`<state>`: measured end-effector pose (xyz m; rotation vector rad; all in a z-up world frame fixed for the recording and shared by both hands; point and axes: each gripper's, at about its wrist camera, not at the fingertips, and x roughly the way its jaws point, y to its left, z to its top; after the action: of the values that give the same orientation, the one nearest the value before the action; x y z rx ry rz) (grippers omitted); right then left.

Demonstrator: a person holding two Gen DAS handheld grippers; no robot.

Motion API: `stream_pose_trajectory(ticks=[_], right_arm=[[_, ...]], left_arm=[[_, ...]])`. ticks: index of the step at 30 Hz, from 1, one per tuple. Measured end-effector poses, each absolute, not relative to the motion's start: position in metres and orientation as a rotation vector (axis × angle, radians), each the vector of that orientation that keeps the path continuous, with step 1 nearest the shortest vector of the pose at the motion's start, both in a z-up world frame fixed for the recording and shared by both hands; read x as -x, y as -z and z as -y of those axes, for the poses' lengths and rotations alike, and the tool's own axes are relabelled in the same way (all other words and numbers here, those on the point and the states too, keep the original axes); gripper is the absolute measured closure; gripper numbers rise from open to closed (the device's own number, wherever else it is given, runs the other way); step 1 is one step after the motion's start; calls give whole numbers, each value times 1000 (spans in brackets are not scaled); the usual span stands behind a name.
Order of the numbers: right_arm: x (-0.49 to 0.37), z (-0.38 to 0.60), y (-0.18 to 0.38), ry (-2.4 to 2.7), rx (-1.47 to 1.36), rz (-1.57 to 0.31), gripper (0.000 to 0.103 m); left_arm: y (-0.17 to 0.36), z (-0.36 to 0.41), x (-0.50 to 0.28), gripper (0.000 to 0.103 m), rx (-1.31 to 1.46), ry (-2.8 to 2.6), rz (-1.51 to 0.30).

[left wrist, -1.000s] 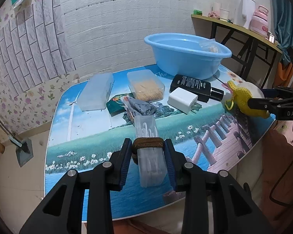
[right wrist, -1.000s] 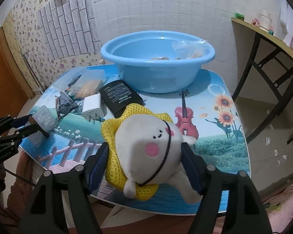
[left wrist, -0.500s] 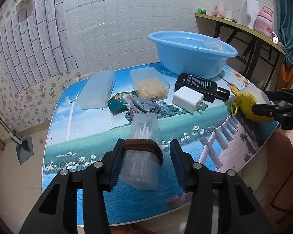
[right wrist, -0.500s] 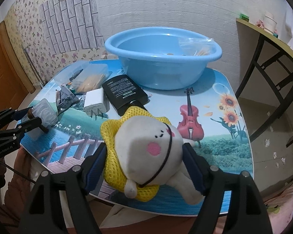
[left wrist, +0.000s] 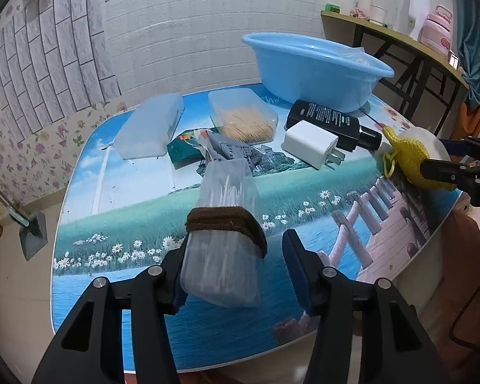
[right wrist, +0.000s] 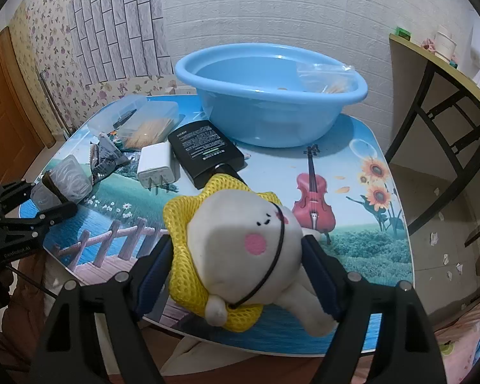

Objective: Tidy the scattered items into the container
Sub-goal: 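Carry the clear bag and white doll to the basin and release them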

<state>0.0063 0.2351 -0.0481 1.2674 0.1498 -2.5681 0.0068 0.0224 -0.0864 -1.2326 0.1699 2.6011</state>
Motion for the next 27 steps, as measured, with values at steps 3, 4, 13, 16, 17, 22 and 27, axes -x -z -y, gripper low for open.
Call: stream_pose_trajectory(ticks=[3, 4, 13, 16, 17, 22, 27], right_arm=[[-6, -235, 48, 2568, -1268, -151, 23], [-6, -236, 48, 2568, -1268, -150, 23], [-9, -242, 40, 2558, -1211, -35, 33], [-12, -243, 29, 2585, -1159, -32, 35], [-13, -244, 25, 2589, -1141, -20, 35], [-16, -246, 5, 2606, -1045, 14, 35], [-15, -244, -12, 2623, -973, 15, 35]], left_arm=[[82, -21, -8, 69, 1212, -2597, -157], [82, -22, -8, 69, 1211, -2594, -158], [63, -25, -12, 70, 1143, -2620, -166], [52, -26, -9, 70, 1116, -2633, -160], [47, -26, -8, 70, 1105, -2636, -151], [24, -33, 0, 70, 1035, -2650, -123], [2, -47, 11, 70, 955, -2646, -126]])
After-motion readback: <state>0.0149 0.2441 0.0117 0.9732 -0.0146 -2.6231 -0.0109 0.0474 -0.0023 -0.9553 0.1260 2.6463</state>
